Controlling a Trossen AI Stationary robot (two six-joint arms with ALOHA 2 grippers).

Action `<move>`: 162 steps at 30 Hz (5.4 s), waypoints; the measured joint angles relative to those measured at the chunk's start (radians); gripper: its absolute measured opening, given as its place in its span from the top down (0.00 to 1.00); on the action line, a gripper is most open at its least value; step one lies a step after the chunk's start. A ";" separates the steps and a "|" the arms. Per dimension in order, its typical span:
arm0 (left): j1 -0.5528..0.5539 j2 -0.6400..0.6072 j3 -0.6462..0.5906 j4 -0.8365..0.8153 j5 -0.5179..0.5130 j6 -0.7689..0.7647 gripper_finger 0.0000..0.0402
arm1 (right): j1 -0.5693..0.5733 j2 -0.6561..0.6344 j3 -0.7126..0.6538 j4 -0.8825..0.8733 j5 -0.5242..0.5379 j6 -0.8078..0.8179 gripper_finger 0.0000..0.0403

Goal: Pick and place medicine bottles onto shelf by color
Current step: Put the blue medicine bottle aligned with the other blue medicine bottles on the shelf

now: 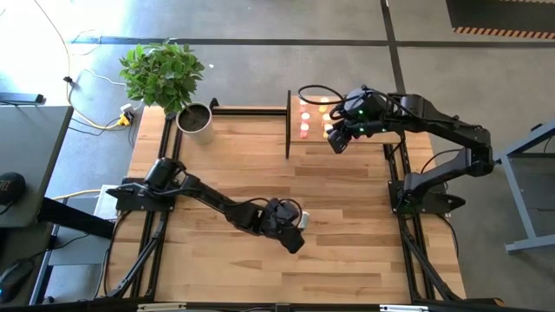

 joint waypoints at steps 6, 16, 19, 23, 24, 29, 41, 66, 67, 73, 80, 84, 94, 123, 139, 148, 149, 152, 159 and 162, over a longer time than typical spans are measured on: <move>0.020 0.034 0.000 0.052 0.003 0.000 0.43 | 0.000 0.000 0.000 -0.004 0.007 0.000 0.66; 0.055 0.106 0.001 0.110 0.074 0.021 0.43 | 0.000 0.000 0.000 -0.005 0.007 -0.001 0.66; 0.054 0.121 0.002 0.099 0.069 0.036 0.43 | 0.000 0.000 0.000 -0.005 0.007 -0.002 0.66; 0.050 0.122 0.005 0.059 0.067 0.099 0.43 | 0.000 0.000 0.000 -0.005 0.007 -0.003 0.66; 0.049 0.122 0.005 0.050 0.062 0.115 0.43 | 0.000 0.000 0.000 -0.005 0.007 -0.003 0.66; 0.051 0.122 0.005 0.032 0.055 0.228 0.43 | 0.000 0.000 0.000 -0.005 0.007 -0.003 0.66; 0.072 0.121 0.003 0.011 0.076 0.306 0.68 | 0.000 0.000 0.000 -0.005 0.007 -0.003 0.66; 0.166 0.050 -0.002 0.186 0.358 0.332 0.77 | 0.000 -0.007 0.213 -0.285 0.003 -0.050 0.66; 0.174 0.048 -0.002 0.210 0.377 0.336 0.77 | -0.001 -0.012 0.214 -0.294 -0.001 -0.061 0.66; 0.221 0.030 -0.001 0.346 0.471 0.378 0.77 | 0.000 -0.074 0.148 -0.332 -0.003 -0.082 0.66; 0.281 0.001 0.000 0.484 0.550 0.422 0.77 | 0.000 -0.234 -0.065 -0.297 -0.009 -0.003 0.66; 0.319 -0.013 0.000 0.556 0.576 0.430 0.77 | 0.000 -0.333 -0.187 -0.217 -0.057 0.060 0.66; 0.409 -0.017 0.000 0.792 0.578 0.420 0.76 | 0.000 -0.494 -0.414 0.043 -0.100 0.096 0.66; 0.449 -0.017 0.001 0.956 0.577 0.419 0.76 | -0.016 -0.483 -0.429 0.350 -0.206 -0.159 0.57; 0.449 -0.015 0.001 1.044 0.574 0.383 0.76 | -0.016 -0.423 -0.428 0.428 -0.210 0.095 0.47; 0.449 -0.015 0.001 1.043 0.574 0.383 0.76 | -0.016 -0.385 -0.428 0.382 -0.286 0.102 0.47; 0.450 -0.015 0.001 1.043 0.574 0.383 0.76 | -0.016 -0.385 -0.428 0.370 -0.286 0.105 0.47; 0.450 -0.015 0.001 1.043 0.574 0.383 0.76 | -0.016 -0.385 -0.428 0.351 -0.280 0.103 0.47; 0.450 -0.015 0.001 1.043 0.574 0.383 0.76 | -0.016 -0.378 -0.429 0.351 -0.278 0.113 0.52; 0.450 -0.015 0.001 1.043 0.570 0.384 0.76 | -0.016 -0.371 -0.428 0.349 -0.284 0.120 0.56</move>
